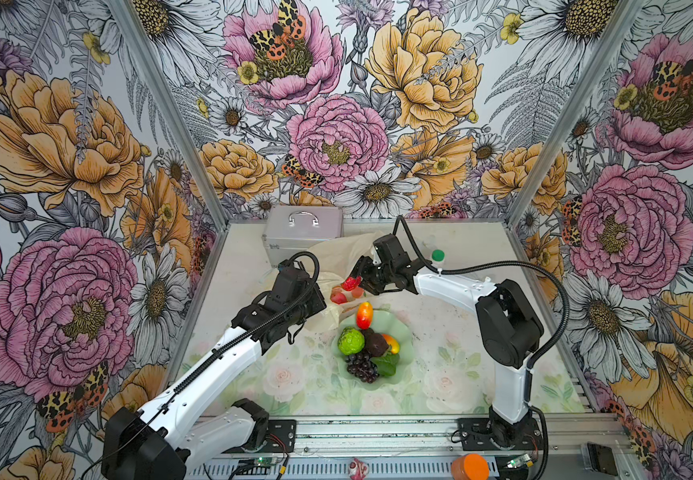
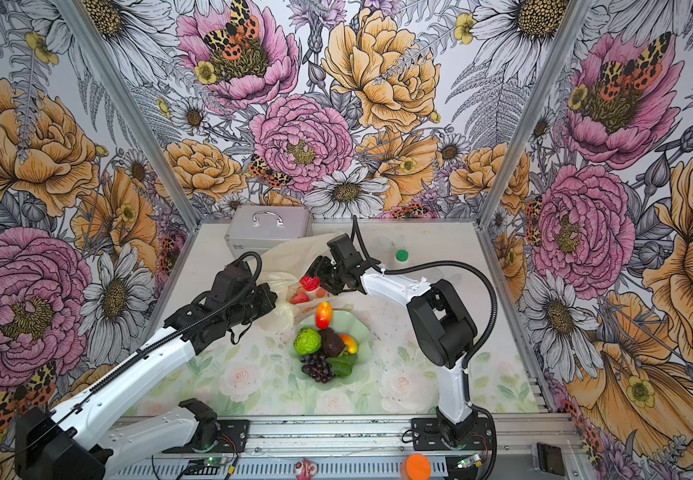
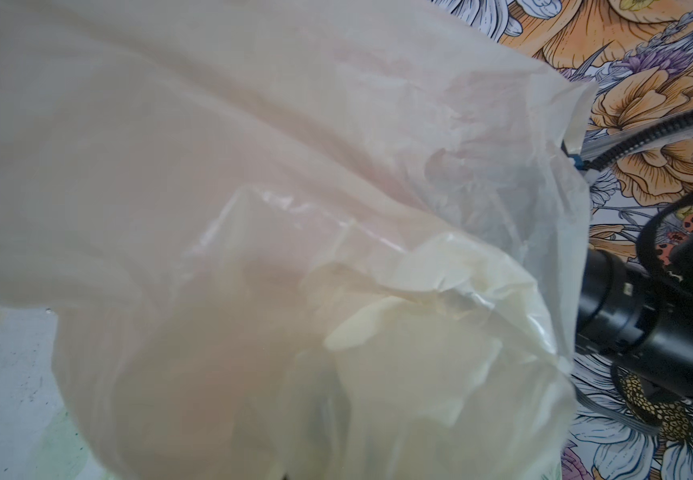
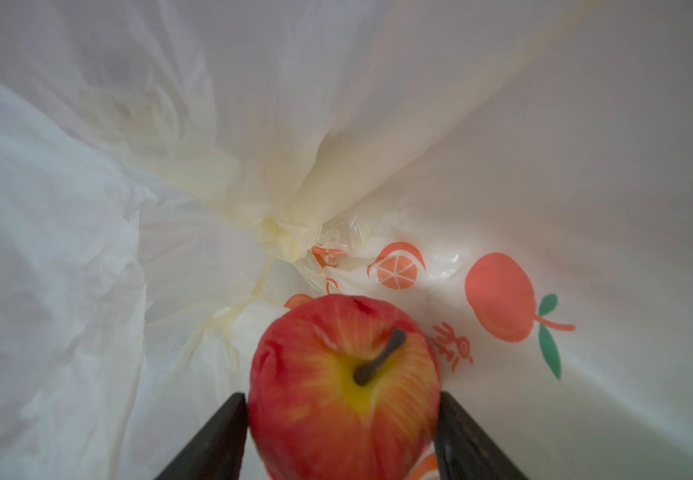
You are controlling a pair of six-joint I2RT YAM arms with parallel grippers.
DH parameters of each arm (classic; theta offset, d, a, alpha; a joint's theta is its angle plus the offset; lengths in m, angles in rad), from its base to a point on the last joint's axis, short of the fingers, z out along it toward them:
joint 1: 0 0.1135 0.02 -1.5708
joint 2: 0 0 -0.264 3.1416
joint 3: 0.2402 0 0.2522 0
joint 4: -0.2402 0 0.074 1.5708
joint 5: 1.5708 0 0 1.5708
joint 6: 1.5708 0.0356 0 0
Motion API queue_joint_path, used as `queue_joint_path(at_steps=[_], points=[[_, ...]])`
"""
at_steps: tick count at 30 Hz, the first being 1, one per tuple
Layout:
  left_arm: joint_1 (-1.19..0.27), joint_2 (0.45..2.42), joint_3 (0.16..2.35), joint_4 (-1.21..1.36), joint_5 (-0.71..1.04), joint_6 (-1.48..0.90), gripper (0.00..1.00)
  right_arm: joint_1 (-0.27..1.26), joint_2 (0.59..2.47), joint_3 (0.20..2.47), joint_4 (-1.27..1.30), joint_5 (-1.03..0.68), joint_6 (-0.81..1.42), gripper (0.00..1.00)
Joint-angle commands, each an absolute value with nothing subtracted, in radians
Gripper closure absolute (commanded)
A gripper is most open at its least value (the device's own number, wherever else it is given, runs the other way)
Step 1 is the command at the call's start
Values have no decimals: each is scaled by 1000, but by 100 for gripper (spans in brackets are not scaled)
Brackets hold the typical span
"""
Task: Place the fruits into the plastic bag
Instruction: 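Carry the red-yellow apple with the right gripper down into the bag, then open the right gripper to drop the apple inside the bag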
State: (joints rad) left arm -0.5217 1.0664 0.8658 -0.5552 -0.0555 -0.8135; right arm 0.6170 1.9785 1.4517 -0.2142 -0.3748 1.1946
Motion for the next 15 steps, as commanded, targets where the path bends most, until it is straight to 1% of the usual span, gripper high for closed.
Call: queue_joint_path(at_steps=[1,3,7,15], points=[[-527,1070,890,-522,-39,-822,100,627,1996,1502,-121,-386,1235,23],[-528,1070,889,-521,-40,-821,100,629,2001,1505,-90,-396,1244,19],[-525,1071,884,-516,-37,-819,100,630,1997,1500,-59,-405,1250,15],[-523,1081,882,-504,-29,-818,100,629,1972,1475,-54,-403,1243,15]])
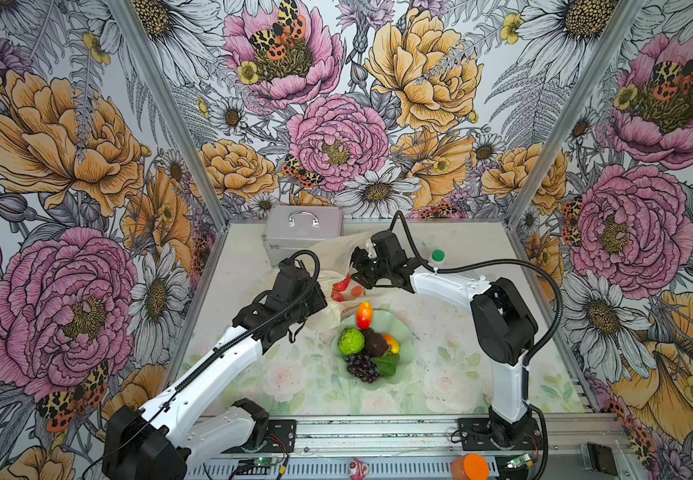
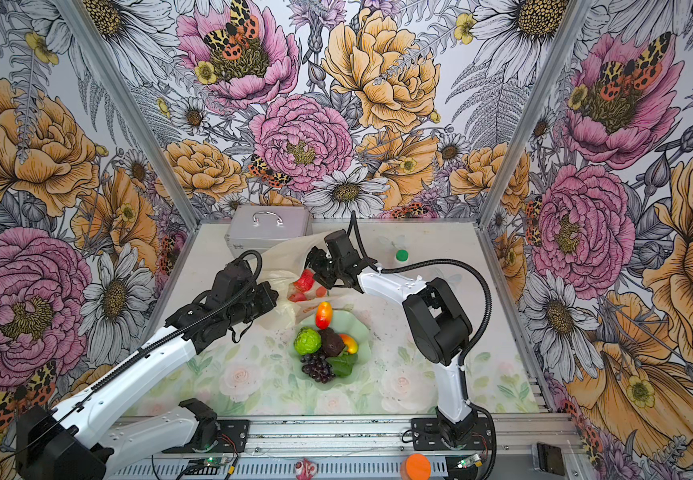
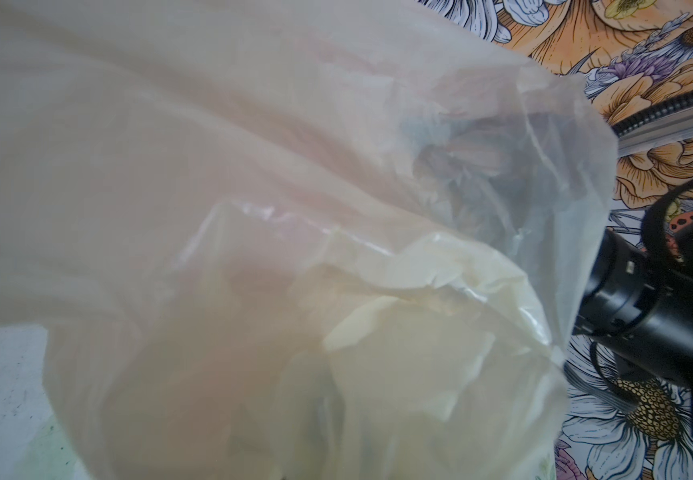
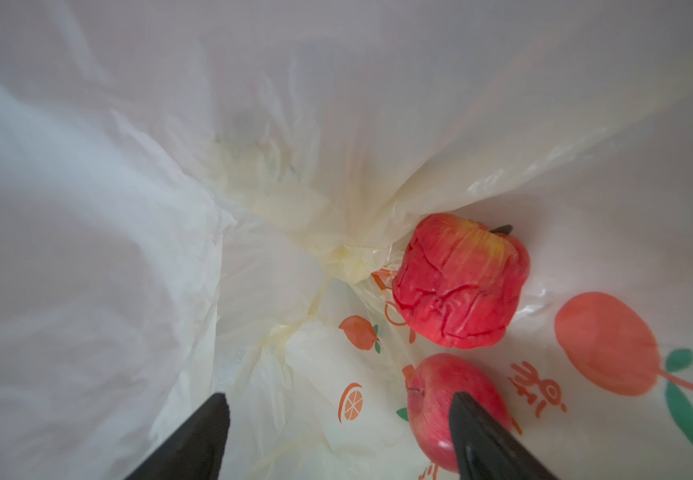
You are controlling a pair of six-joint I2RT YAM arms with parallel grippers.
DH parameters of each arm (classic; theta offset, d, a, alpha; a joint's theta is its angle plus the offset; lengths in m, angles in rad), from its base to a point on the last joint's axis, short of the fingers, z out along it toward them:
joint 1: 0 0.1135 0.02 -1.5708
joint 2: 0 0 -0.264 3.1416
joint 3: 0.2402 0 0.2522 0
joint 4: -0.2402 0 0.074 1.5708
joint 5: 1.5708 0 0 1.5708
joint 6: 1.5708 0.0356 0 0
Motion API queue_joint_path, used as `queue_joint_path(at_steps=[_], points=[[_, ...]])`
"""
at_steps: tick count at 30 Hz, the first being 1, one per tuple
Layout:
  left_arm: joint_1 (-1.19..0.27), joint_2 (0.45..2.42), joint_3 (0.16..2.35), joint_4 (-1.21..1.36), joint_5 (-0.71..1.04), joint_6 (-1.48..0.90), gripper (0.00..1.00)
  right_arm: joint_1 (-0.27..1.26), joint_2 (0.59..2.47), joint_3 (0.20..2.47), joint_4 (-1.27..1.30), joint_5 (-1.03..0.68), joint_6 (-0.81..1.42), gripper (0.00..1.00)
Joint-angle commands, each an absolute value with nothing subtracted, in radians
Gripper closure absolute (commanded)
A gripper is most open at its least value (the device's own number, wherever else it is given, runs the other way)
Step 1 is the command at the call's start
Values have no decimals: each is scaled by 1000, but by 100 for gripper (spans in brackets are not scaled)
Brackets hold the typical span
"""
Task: Place the fruits into the plastic bag
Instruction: 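Open the right gripper to drop the apple inside the bag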
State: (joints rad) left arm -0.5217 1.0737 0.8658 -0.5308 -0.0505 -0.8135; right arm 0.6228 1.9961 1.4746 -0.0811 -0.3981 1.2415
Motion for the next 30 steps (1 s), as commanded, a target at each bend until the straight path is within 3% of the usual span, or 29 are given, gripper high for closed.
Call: queue_joint_path(at_steps=[1,20,30], points=[[-522,1081,882,-503,-28,-818,100,629,1970,1472,-53,-402,1244,15],[-515,1078,879,-504,-24,-824,100,619,1892,1431,-95,-404,1193,15],[-512,1056,867,-504,-28,-831,100,617,1721,1369,-203,-410,1096,15]])
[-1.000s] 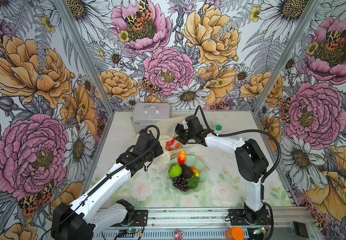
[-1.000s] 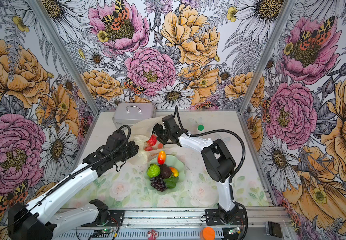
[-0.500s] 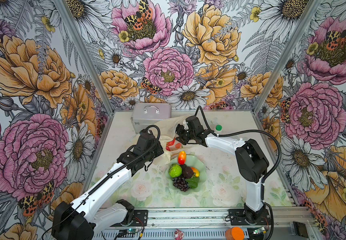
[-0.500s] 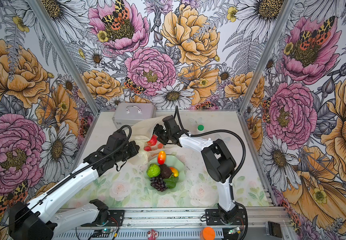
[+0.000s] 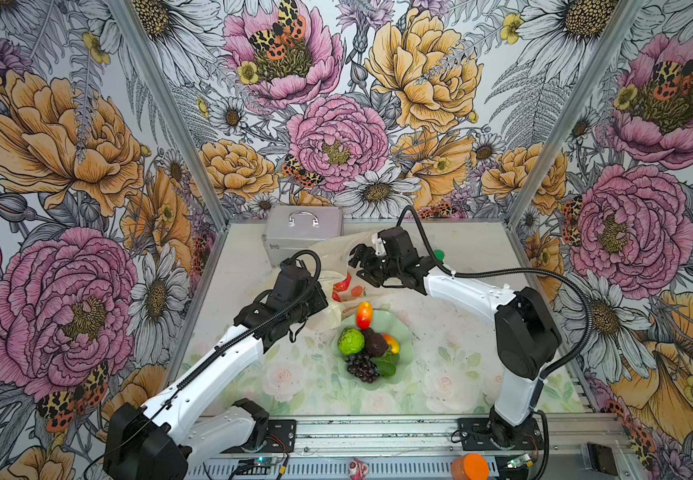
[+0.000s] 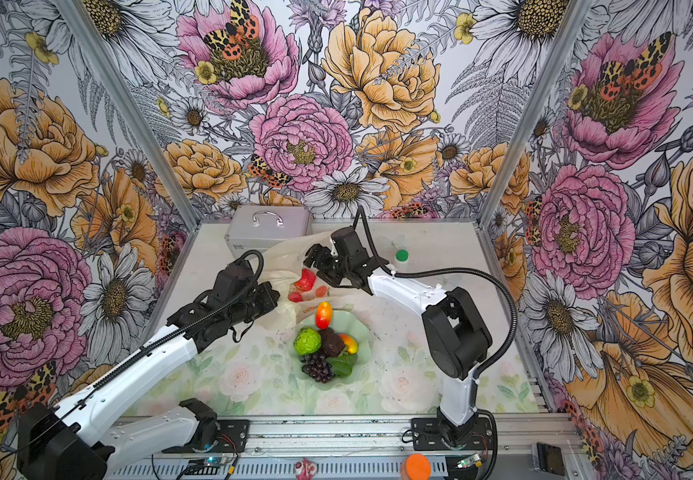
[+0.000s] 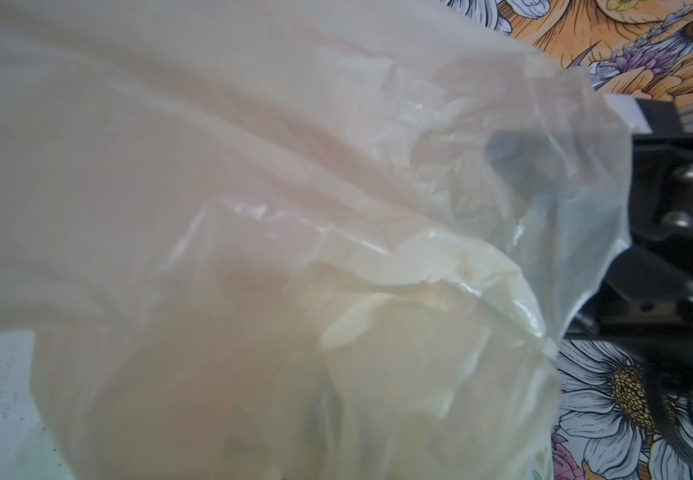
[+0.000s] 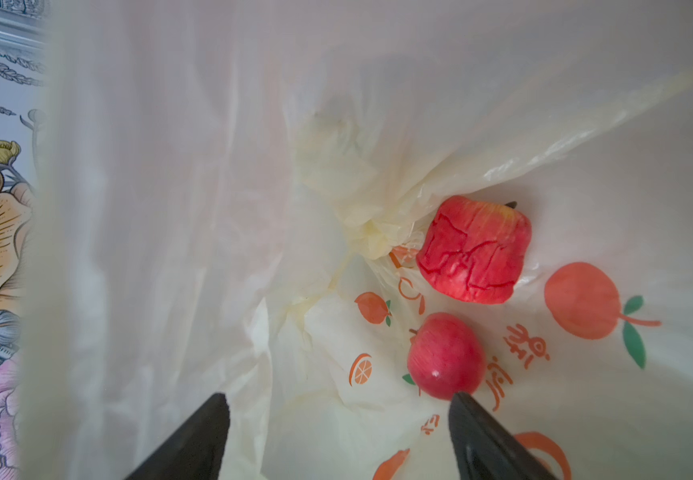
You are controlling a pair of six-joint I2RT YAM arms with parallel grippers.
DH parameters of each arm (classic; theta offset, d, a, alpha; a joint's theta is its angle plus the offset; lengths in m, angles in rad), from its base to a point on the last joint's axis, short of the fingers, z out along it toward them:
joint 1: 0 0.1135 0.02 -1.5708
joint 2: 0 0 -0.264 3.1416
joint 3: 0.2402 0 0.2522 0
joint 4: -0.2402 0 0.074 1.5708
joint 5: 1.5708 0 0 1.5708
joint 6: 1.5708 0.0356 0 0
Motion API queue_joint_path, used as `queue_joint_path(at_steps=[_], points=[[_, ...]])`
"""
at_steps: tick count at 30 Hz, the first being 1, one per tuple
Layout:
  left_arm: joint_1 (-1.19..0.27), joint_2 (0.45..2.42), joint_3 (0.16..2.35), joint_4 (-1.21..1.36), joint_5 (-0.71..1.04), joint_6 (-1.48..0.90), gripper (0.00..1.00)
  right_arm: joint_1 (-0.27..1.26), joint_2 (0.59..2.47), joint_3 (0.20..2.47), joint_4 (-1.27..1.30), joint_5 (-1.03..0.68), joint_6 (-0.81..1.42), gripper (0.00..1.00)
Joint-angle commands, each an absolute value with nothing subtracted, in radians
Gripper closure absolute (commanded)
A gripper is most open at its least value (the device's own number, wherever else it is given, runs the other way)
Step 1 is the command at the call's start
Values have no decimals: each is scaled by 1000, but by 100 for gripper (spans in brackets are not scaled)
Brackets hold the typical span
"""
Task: Place the fruits into the plastic bag
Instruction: 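Open the right gripper to drop the apple inside the bag, then withdraw the right gripper from the bag back toward the bowl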
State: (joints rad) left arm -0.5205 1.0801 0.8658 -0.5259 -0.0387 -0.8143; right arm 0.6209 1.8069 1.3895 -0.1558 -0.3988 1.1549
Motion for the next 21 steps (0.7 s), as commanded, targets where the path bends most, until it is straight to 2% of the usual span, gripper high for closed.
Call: queue_joint_path(at_steps=[1,12,21], points=[[-512,1052,864,-505,-28,-833,100,617,1696,1358,-220,-410,1081,15],[-504,1011,848,-528,-29,-833,100,622,1439,1296,-516,-344,827,15],[-496,999,832,-528,-20,-837,100,633,1322,1248,-710,-294,682,15]])
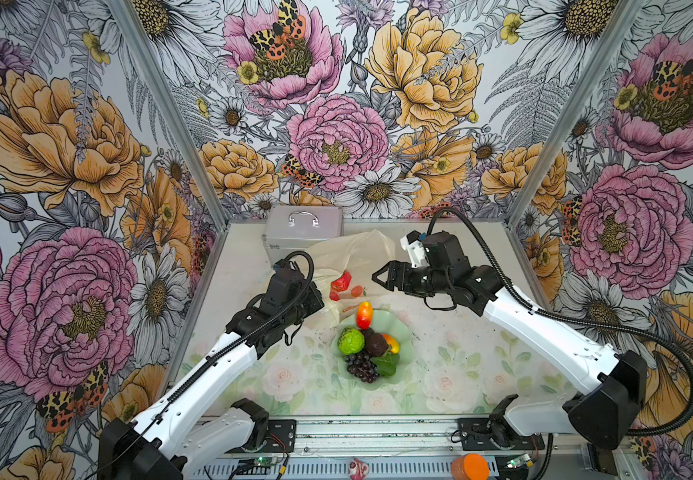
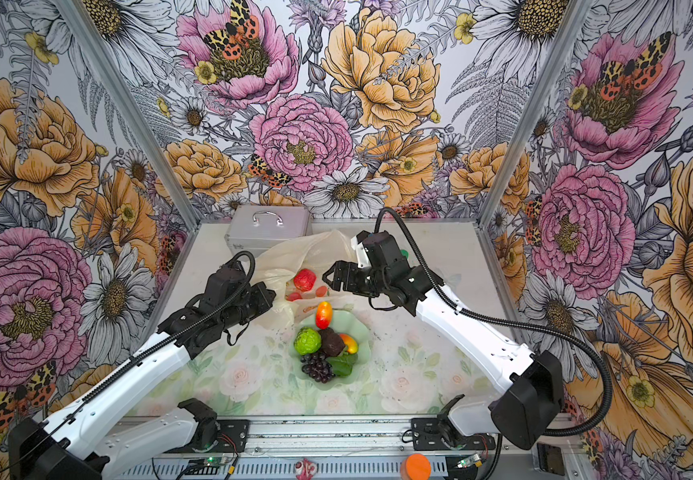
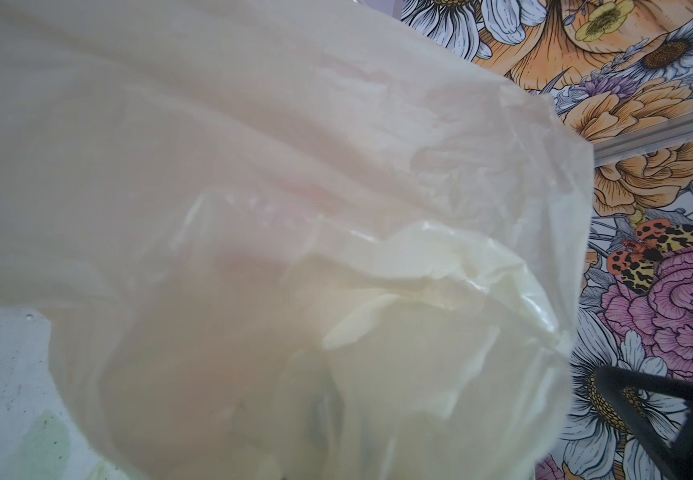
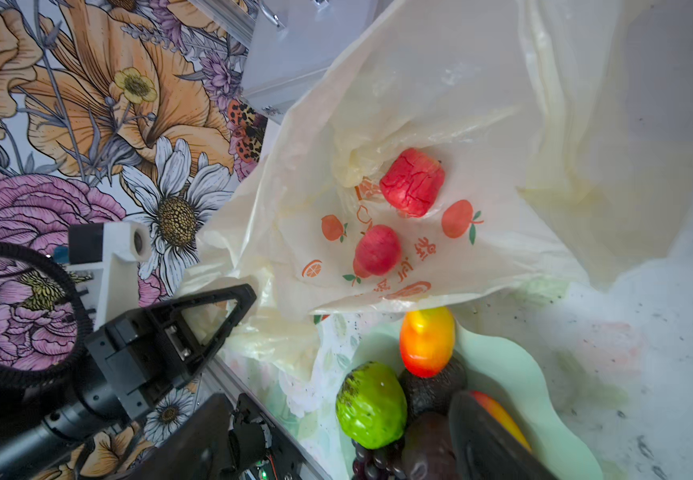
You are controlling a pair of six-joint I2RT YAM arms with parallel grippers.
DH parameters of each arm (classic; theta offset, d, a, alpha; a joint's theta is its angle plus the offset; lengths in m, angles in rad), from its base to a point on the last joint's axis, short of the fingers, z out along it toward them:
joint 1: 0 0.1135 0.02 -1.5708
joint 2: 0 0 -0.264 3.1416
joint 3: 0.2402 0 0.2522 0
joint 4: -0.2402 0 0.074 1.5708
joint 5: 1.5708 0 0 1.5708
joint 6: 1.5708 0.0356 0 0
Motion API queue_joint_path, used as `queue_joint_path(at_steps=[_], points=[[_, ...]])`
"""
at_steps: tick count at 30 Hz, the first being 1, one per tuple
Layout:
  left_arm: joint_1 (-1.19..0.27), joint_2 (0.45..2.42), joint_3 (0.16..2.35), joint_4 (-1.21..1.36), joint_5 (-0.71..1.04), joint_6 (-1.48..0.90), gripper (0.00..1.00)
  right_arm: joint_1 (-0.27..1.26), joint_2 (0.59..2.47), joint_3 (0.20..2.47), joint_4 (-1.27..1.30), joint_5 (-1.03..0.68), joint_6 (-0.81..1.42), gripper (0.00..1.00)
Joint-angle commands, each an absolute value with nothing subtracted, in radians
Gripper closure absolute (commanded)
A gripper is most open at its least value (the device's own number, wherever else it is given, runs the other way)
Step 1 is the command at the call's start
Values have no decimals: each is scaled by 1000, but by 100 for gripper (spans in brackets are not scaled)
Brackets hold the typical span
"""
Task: Place the fruits into the plastic bag
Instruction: 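Withdraw the right gripper from the bag back toward the bowl, then lower the right gripper onto the yellow-red mango in the bowl and close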
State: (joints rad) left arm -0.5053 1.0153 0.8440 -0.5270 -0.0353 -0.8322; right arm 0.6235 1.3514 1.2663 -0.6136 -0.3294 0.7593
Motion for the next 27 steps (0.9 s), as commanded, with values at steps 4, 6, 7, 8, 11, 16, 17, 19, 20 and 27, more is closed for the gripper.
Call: queue_joint_path(at_steps=[4,6,7,8,11,16,17,19,20,27], points=[[-486,1010,827,-513,-8,-830,100,651,1312,1253,-760,-274,654,14],[-481,1015,823,-503,0,-828,100,664,1315,1255,-784,-261,645,14],[-479,1018,821,-500,4,-828,100,671,1317,1253,-791,-256,642,14],[-477,1021,821,-498,9,-828,100,680,1321,1255,-800,-251,638,14],[-473,1023,817,-490,16,-827,100,706,1340,1262,-819,-244,626,14],[-463,1023,813,-488,32,-819,100,749,1395,1282,-849,-228,606,13],[-460,1022,812,-488,35,-818,100,757,1411,1289,-856,-221,600,13],[-454,1017,811,-488,38,-819,100,773,1448,1308,-876,-215,593,11],[-454,1016,811,-488,37,-819,100,778,1465,1319,-884,-214,588,10],[-449,1019,813,-489,47,-818,100,820,1576,1384,-902,-203,575,9]])
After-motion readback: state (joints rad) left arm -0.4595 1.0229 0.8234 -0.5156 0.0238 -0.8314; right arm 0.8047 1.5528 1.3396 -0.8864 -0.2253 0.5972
